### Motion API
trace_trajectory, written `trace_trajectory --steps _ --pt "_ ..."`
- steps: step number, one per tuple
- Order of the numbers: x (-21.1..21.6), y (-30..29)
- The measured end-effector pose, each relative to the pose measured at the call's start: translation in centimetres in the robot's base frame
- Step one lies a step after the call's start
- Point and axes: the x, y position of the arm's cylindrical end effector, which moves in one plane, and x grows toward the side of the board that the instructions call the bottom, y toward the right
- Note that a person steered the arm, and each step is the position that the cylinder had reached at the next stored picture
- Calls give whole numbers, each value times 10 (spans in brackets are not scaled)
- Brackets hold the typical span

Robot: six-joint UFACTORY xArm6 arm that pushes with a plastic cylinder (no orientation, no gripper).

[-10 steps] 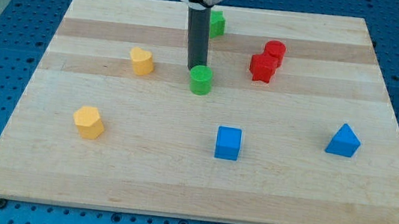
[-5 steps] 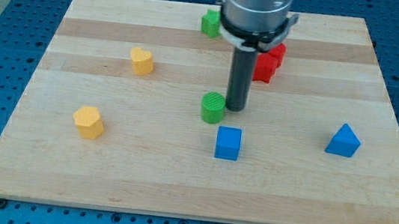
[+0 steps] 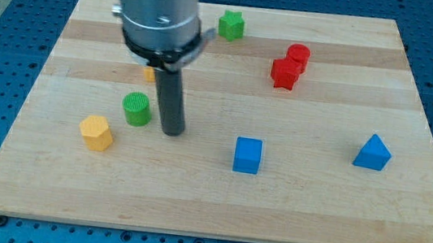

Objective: Push the green circle to the bottom of the yellow heart

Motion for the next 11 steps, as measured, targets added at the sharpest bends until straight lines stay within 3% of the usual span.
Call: trace_trajectory --steps 1,3,7,8,9,10,11 --pt "15 -53" --pt "15 -98" --pt "-28 -67" --pt "0 -56" --pt "0 8" --pt "-7 -1" --pt "-26 -66"
